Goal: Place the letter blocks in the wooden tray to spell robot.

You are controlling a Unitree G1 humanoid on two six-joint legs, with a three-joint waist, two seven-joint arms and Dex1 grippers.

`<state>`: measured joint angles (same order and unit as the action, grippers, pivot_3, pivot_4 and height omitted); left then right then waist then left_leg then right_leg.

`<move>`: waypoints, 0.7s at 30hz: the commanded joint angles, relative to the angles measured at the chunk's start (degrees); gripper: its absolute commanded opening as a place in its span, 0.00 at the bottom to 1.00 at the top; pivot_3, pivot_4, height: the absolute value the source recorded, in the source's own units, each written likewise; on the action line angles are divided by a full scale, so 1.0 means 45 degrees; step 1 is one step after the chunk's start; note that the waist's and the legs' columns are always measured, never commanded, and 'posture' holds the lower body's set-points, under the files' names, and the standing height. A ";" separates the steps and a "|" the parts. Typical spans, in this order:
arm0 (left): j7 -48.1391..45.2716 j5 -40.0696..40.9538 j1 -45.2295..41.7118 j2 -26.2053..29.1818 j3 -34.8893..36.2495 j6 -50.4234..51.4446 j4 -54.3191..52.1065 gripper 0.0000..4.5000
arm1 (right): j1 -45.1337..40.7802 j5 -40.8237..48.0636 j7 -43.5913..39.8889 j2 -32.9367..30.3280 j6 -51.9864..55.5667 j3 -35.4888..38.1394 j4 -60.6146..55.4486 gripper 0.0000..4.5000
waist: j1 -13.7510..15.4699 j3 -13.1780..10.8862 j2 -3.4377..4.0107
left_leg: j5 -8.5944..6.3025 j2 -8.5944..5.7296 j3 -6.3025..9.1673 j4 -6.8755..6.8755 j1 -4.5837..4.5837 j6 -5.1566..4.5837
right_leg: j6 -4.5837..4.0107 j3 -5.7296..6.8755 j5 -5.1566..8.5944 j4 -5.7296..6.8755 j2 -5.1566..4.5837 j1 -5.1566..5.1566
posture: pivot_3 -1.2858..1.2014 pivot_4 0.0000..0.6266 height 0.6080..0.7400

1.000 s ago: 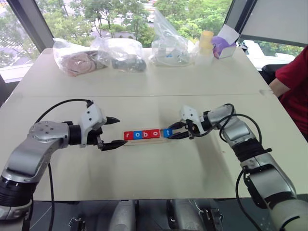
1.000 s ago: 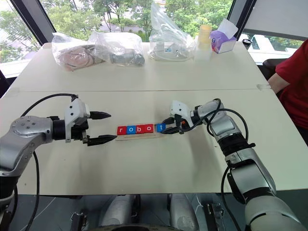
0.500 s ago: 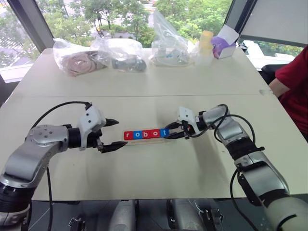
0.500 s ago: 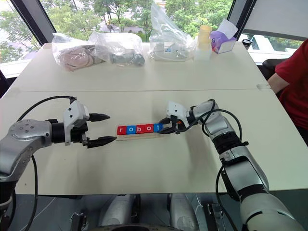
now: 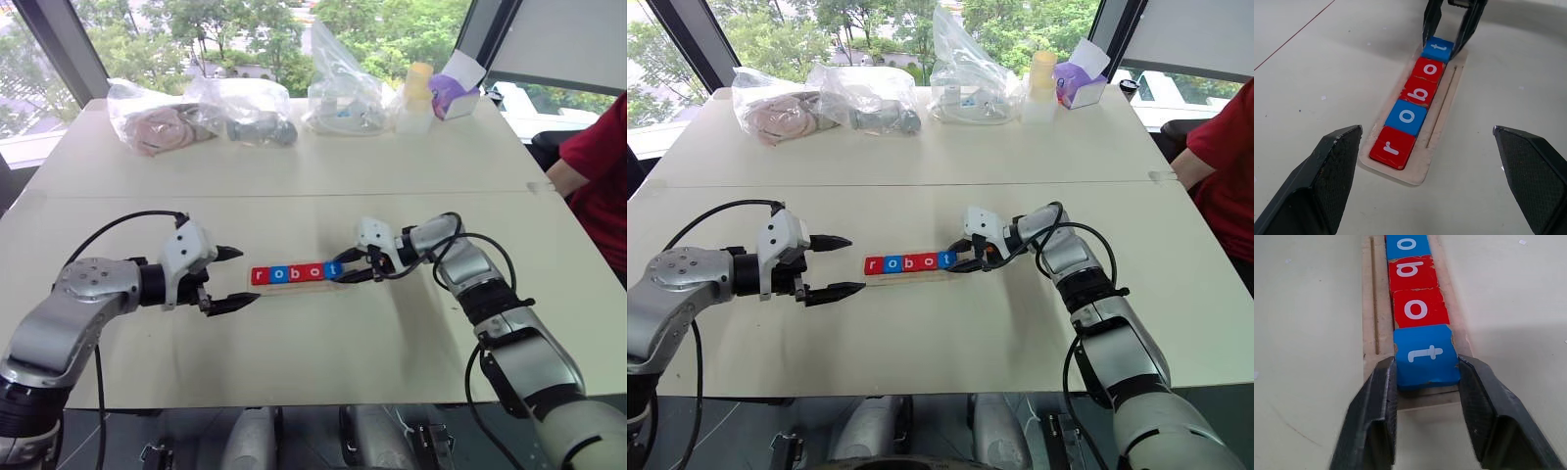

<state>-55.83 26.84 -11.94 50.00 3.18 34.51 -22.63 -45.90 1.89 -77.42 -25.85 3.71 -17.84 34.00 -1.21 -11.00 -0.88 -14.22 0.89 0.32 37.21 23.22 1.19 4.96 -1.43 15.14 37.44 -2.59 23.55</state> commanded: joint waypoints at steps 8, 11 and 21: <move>0.0013 0.0047 -0.0007 0.0036 0.0143 -0.0108 -0.0256 1.00 | 0.0531 0.0834 0.0484 -0.0229 0.1586 0.0883 -0.2152 0.99 | 0.0042 0.0000 0.0000 | 0.0000 -0.0001 0.0005 0.0000 0.0004 0.0001 | 0.0000 0.0000 0.0000 0.0002 -0.0008 0.0001 | 0.52 0.24 1.00; 0.0020 0.0059 -0.0021 0.0022 0.0128 -0.0096 -0.0259 1.00 | 0.0984 0.1038 0.0878 -0.0319 0.2257 0.1165 -0.3207 0.99 | 0.0050 0.0000 0.0000 | 0.0000 -0.0001 0.0008 -0.0006 0.0007 0.0001 | 0.0000 0.0001 0.0000 0.0001 -0.0009 0.0004 | 0.52 0.24 1.00; -0.0119 -0.0131 -0.0297 0.0002 -0.0177 -0.0236 -0.0010 1.00 | 0.1285 0.0320 0.2583 -0.0655 0.1177 0.1318 -0.2506 0.99 | 0.0024 0.0000 -0.0001 | 0.0000 -0.0008 -0.0006 -0.0003 0.0006 0.0001 | -0.0001 0.0000 0.0001 -0.0002 -0.0006 0.0004 | 0.52 0.24 1.00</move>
<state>-56.18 26.64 -12.35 49.93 2.42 34.43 -22.37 -39.30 3.36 -66.51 -28.68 10.57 -12.75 22.43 -1.10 -11.00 -0.88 -14.22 0.85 0.29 37.19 23.25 1.19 4.96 -1.43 15.15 37.43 -2.60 23.58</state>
